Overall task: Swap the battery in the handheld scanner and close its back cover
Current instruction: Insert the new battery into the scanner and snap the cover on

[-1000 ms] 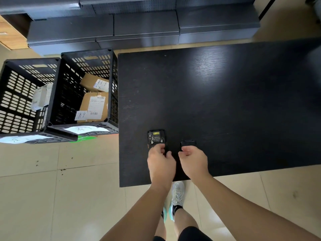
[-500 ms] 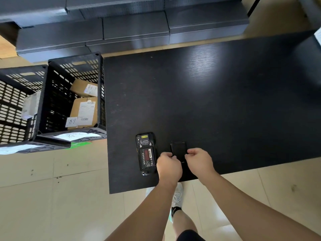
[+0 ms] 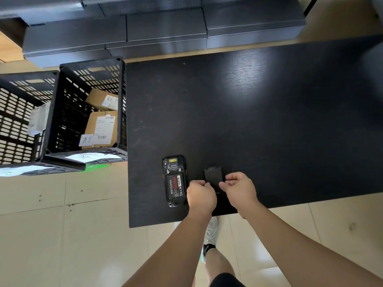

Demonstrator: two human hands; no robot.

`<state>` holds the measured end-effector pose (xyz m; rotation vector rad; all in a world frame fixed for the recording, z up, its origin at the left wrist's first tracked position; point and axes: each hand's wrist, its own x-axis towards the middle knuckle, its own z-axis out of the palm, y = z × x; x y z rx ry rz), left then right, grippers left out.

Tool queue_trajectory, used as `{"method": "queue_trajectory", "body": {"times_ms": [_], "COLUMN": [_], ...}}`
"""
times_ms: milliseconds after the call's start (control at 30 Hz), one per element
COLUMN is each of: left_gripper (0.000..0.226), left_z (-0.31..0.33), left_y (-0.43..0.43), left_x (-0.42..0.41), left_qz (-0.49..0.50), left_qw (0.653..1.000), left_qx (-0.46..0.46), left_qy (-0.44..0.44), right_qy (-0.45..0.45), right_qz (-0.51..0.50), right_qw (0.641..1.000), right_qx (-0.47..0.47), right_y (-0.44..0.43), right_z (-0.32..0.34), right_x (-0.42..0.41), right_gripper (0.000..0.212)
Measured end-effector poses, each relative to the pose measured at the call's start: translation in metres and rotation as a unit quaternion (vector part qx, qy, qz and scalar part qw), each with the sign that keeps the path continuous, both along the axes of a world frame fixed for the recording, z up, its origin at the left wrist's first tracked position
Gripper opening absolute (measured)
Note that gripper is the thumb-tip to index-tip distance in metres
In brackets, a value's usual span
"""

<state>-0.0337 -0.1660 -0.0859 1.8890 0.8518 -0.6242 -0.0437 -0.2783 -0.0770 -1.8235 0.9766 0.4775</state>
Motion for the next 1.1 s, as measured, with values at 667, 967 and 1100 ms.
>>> {"method": "queue_trajectory", "body": {"times_ms": [667,967,1100], "left_gripper": [0.009,0.015,0.016], "left_z": [0.04,0.029,0.023], "left_y": [0.067,0.124,0.128], "left_x": [0.014,0.011,0.011], "left_qz": [0.052,0.063,0.052], "left_qw": [0.991,0.99,0.992], "left_qx": [-0.039,0.0,-0.011], "left_qy": [-0.119,-0.124,-0.116], "right_qy": [-0.053,-0.062,-0.062], "right_qz": [0.083,0.141,0.14], "right_qw": [0.992,0.987,0.987], "right_qx": [0.084,0.05,0.042], "right_y": [0.039,0.092,0.095], "right_z": [0.035,0.022,0.015], "right_x": [0.027,0.03,0.03], "right_gripper": [0.018,0.016,0.017]}}
